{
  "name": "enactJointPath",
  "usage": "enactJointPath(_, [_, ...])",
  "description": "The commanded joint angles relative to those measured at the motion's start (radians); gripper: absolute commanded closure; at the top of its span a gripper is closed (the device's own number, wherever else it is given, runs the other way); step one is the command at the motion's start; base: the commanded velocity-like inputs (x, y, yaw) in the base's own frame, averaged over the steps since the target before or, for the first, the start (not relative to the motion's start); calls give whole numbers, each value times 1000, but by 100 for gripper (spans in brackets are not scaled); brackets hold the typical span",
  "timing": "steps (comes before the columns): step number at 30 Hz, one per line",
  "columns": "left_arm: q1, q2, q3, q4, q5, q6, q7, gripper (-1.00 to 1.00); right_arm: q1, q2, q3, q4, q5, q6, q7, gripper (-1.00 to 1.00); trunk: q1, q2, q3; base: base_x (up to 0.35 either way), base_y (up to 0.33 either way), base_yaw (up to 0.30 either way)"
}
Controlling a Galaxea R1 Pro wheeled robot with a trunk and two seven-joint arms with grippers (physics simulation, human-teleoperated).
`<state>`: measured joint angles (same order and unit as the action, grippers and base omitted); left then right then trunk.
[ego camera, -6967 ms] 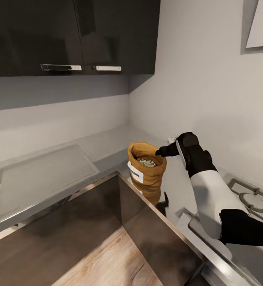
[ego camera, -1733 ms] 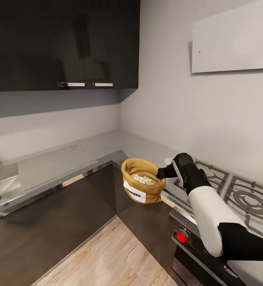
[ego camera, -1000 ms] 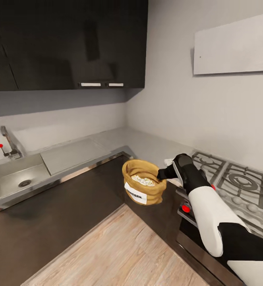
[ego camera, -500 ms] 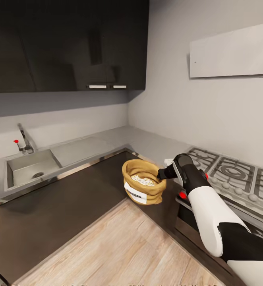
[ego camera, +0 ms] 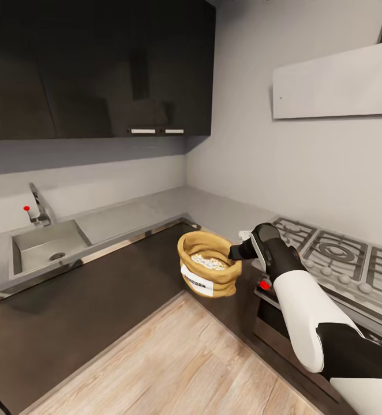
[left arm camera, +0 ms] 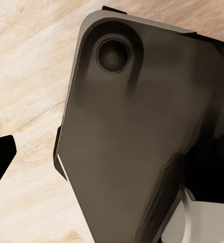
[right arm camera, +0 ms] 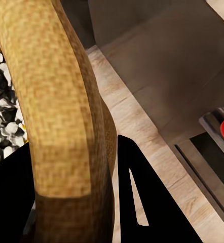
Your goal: In the kitchen, take the popcorn bag from the countertop, put it into the microwave, and heat it until the popcorn is cooked so the cooked popcorn ends up inside the bag.
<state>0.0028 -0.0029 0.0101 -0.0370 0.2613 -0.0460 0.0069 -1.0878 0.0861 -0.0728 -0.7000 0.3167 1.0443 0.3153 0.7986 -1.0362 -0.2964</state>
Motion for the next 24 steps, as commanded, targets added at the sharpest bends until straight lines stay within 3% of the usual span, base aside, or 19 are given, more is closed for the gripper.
enactJointPath(1, [0,0,1,-1,4,-2,1,-100,-1,1,-5,-1,10,3,8,100,0,-1,1,0,0,0])
enactJointPath(13, [0,0,1,-1,4,-2,1,-100,-1,1,-5,-1,10,3,7,100,0,-1,19,0,0,0])
enactJointPath(24, [0,-1,3,-1,4,-2,1,-100,0,1,-5,-1,11,3,6,100,0,-1,21,-29,1,0])
